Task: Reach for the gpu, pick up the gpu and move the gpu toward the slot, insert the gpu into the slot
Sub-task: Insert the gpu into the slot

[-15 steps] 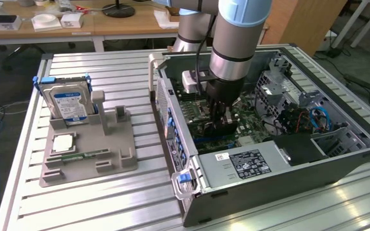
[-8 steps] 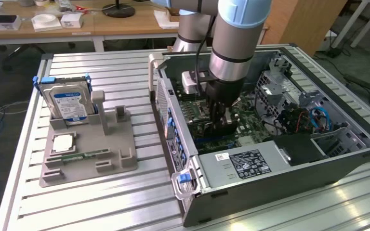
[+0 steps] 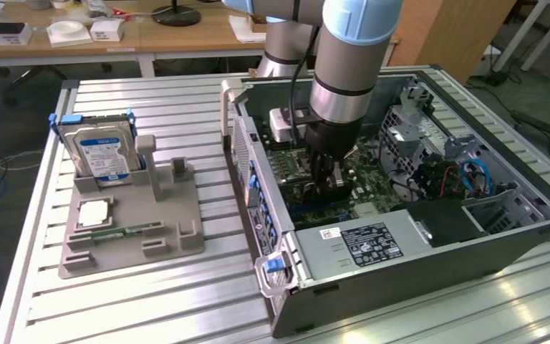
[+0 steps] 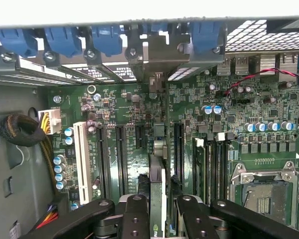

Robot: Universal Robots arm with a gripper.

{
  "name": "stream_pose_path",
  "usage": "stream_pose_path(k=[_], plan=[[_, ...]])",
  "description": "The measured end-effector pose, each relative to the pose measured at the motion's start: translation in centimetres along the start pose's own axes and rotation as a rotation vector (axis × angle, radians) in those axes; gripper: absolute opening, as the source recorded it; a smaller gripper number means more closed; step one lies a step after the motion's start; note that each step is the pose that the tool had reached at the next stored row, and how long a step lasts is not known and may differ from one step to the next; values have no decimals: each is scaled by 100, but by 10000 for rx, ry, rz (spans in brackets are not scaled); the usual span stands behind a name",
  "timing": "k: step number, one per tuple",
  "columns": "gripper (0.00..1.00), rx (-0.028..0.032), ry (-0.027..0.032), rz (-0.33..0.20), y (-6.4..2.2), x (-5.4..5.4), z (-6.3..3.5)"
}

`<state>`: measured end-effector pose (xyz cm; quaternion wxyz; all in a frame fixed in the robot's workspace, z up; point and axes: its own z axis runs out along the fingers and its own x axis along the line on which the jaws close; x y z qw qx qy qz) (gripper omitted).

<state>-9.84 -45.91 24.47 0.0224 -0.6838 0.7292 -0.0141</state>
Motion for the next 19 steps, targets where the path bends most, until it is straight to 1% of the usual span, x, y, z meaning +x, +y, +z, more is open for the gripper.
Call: stream_pose_path(k=[3, 6, 19], plan=[[26, 5, -11, 1, 0, -1, -6], [26, 2, -3, 1, 0, 0, -10], [26, 2, -3, 0, -2, -1, -38]])
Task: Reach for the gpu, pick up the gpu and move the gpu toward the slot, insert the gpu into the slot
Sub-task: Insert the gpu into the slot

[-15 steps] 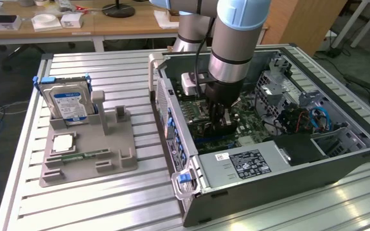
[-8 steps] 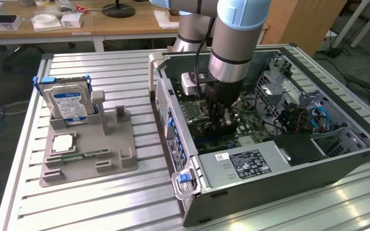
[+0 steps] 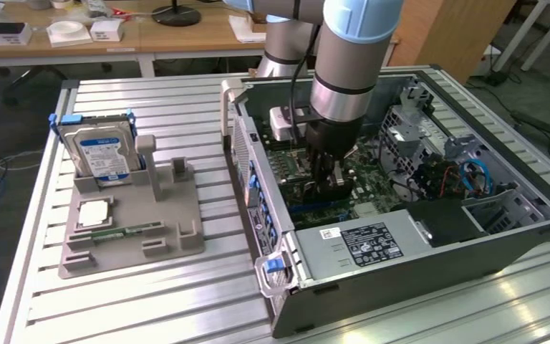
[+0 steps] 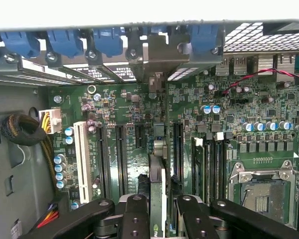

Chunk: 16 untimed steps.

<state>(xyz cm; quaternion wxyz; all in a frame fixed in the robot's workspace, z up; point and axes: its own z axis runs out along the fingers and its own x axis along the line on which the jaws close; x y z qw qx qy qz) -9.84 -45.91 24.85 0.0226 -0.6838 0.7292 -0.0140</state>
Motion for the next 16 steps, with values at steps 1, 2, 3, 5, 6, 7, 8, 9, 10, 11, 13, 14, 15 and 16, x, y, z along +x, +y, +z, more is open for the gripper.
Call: stream_pose_path(k=[1, 2, 3, 5, 6, 7, 8, 9, 10, 11, 13, 14, 15, 16], plan=[[26, 0, 1, 1, 0, 0, -1], [26, -1, 2, 0, 0, 0, -1], [26, -1, 2, 1, 0, 0, -1], [26, -2, 3, 7, 1, 1, -2], [26, -1, 4, 15, 1, 2, -2], [26, -1, 4, 23, 1, 3, -1], [26, -1, 4, 28, 1, 3, -1], [26, -1, 4, 32, 0, 3, -1], [26, -1, 4, 35, 0, 4, -1], [26, 0, 4, 40, 0, 3, -1], [26, 0, 5, 46, 0, 4, -1], [26, 0, 6, 51, 0, 5, -1], [26, 0, 7, 55, 0, 6, -1], [26, 0, 7, 56, 0, 6, -1]])
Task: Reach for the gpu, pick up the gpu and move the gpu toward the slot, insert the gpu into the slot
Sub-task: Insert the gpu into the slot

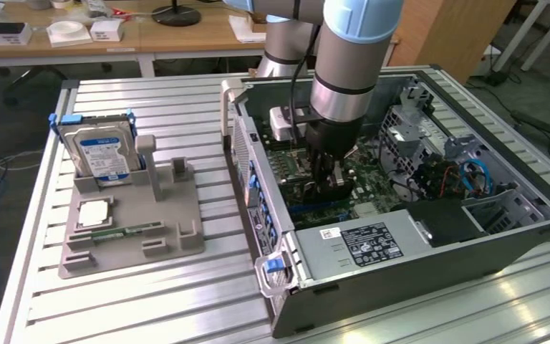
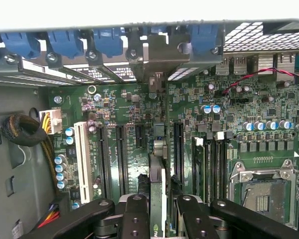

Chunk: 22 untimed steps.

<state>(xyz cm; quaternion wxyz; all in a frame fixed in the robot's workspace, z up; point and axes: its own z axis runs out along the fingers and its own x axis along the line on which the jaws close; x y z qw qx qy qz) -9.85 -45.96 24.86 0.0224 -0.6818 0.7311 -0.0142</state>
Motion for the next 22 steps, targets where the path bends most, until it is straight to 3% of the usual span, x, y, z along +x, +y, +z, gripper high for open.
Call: stream_pose_path(k=[10, 22], plan=[[26, 0, 2, 1, 0, 4, 3], [26, -1, 13, 0, 6, 6, 91]])
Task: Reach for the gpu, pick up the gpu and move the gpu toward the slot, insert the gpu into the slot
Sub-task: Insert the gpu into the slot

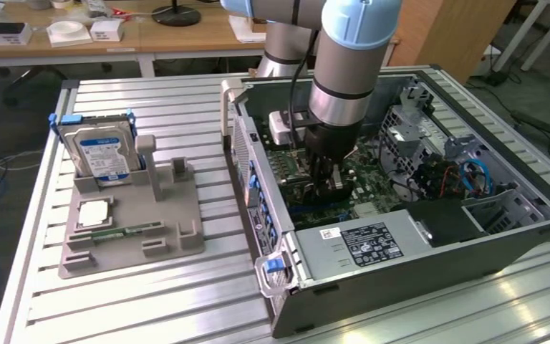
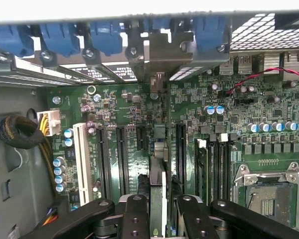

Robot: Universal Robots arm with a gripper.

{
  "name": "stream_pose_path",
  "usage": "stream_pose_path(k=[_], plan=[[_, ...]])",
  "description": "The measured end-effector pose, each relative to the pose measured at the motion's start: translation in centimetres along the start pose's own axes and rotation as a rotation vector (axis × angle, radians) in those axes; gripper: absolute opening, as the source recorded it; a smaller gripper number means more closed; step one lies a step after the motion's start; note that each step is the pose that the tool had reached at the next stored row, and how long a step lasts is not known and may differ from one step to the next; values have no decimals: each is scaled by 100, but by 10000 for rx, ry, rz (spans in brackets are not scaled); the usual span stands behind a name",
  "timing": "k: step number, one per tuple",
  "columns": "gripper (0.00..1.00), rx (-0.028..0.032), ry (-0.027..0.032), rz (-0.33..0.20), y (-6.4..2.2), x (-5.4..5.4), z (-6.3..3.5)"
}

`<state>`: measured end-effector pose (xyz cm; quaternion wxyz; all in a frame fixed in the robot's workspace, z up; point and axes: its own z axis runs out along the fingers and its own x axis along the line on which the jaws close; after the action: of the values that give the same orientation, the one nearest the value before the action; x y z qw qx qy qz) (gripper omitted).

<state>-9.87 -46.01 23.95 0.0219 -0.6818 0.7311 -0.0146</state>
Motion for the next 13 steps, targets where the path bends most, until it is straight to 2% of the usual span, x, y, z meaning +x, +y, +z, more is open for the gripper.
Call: stream_pose_path(k=[13], plan=[[26, 4, -7, 0, 0, -1, -20]])
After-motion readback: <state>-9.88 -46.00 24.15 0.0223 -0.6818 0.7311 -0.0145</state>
